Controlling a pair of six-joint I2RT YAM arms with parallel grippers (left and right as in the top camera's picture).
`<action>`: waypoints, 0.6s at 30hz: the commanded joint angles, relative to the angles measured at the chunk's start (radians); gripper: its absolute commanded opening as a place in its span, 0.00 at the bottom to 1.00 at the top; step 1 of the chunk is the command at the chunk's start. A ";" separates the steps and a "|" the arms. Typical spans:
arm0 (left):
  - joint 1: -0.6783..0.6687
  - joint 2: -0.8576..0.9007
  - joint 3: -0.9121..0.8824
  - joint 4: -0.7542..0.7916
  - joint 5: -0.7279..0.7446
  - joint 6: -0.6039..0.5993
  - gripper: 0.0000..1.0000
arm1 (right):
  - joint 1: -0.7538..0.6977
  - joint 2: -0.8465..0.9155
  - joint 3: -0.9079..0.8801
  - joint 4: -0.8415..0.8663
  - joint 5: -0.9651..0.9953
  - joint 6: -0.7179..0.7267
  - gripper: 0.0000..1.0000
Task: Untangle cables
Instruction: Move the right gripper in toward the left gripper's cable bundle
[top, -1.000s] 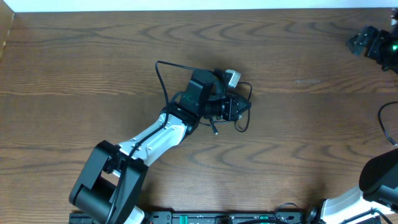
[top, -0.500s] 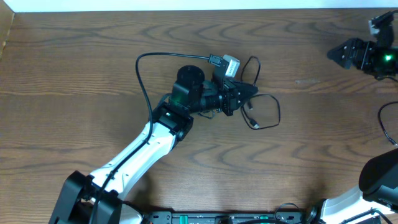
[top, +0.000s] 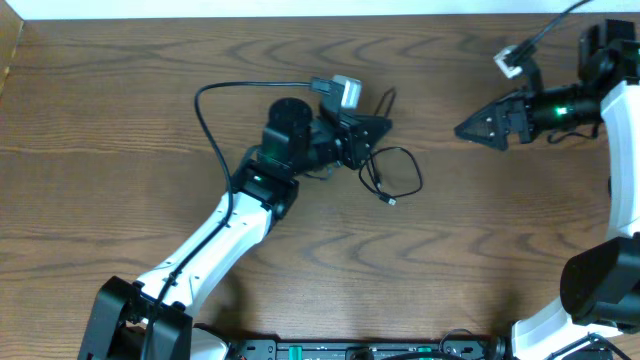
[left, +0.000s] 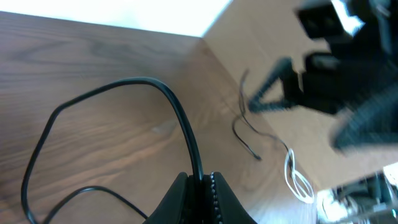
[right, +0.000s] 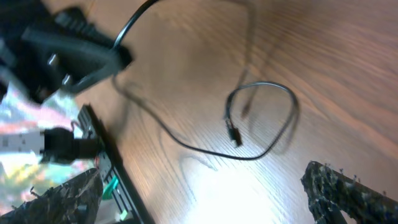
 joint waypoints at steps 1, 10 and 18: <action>0.049 -0.014 0.005 0.002 -0.021 -0.064 0.09 | 0.045 0.001 -0.013 -0.008 -0.068 -0.123 0.99; 0.112 -0.014 0.005 0.002 -0.020 -0.246 0.08 | 0.195 0.001 -0.101 0.054 -0.077 -0.178 0.99; 0.113 -0.014 0.005 0.001 -0.003 -0.239 0.08 | 0.298 0.001 -0.210 0.216 -0.125 -0.175 0.99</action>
